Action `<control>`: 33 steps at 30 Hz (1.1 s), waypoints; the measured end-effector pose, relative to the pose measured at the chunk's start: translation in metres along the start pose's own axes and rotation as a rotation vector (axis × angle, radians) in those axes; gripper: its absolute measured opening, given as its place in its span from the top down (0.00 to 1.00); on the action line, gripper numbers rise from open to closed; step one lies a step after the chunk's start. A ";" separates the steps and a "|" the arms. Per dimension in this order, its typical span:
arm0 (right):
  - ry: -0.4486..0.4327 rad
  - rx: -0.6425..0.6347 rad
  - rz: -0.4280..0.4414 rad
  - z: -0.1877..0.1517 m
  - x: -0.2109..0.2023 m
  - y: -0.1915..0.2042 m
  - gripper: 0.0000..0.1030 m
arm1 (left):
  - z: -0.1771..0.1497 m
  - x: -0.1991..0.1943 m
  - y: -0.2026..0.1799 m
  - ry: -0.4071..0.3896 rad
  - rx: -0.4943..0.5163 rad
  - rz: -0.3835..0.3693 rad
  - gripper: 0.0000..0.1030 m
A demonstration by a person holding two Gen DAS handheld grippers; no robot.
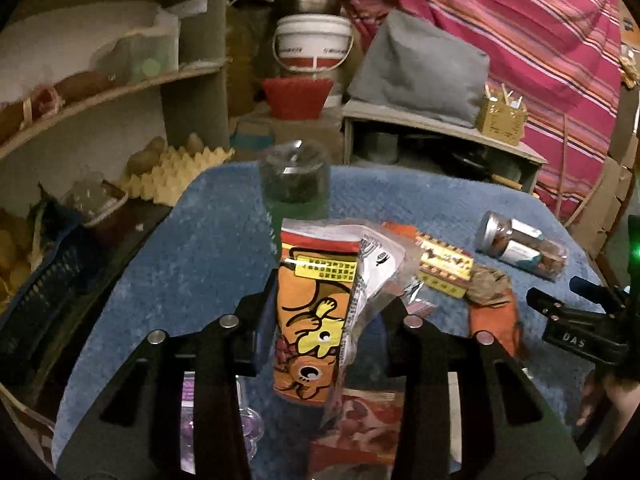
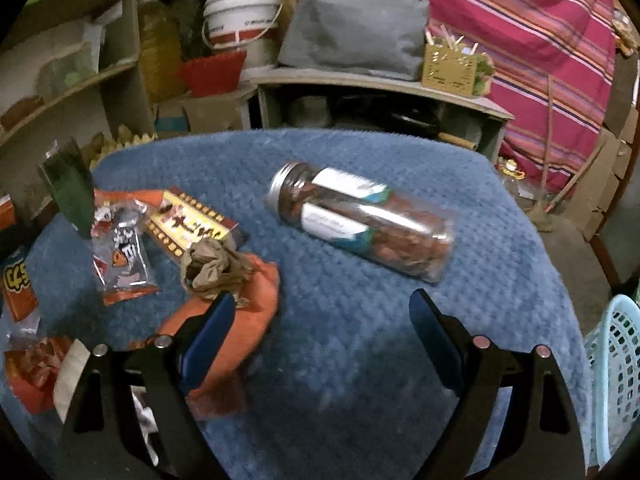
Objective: Collect trash
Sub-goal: 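Grasp the orange cartoon-printed snack bag with the left tool, then reach the right tool toward the white cloth while the left tool holds the snack bag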
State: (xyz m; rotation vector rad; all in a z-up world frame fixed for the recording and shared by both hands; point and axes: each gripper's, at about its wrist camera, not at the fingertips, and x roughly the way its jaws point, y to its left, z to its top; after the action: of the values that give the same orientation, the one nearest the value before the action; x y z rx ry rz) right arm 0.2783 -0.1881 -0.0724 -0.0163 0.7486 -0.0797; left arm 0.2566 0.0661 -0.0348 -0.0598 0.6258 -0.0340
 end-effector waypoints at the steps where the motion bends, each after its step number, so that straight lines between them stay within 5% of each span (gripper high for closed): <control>1: 0.013 -0.013 -0.004 0.000 0.005 0.005 0.16 | 0.000 0.006 0.002 0.014 -0.004 0.001 0.64; 5: 0.084 -0.050 0.017 -0.005 0.028 0.023 0.20 | -0.004 0.014 0.002 0.032 0.004 -0.005 0.64; 11: 0.106 -0.065 0.112 -0.006 0.038 0.035 0.62 | -0.008 0.022 -0.002 0.042 0.036 0.008 0.64; 13: 0.100 -0.072 0.106 -0.008 0.036 0.035 0.88 | -0.009 0.023 -0.001 0.047 0.032 0.008 0.64; 15: 0.092 -0.052 0.106 -0.008 0.032 0.028 0.96 | -0.008 0.021 0.001 0.044 0.025 0.010 0.64; 25: -0.030 0.041 0.121 -0.003 -0.009 -0.026 0.99 | -0.008 0.008 -0.003 0.023 0.002 -0.002 0.64; 33: 0.060 0.044 0.180 -0.007 0.006 -0.009 0.91 | -0.015 0.007 -0.009 0.041 -0.012 0.002 0.64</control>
State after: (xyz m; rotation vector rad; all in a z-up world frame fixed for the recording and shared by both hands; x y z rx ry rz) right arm 0.2780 -0.1973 -0.0813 0.0958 0.8048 0.0747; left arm 0.2529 0.0563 -0.0505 -0.0703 0.6670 -0.0294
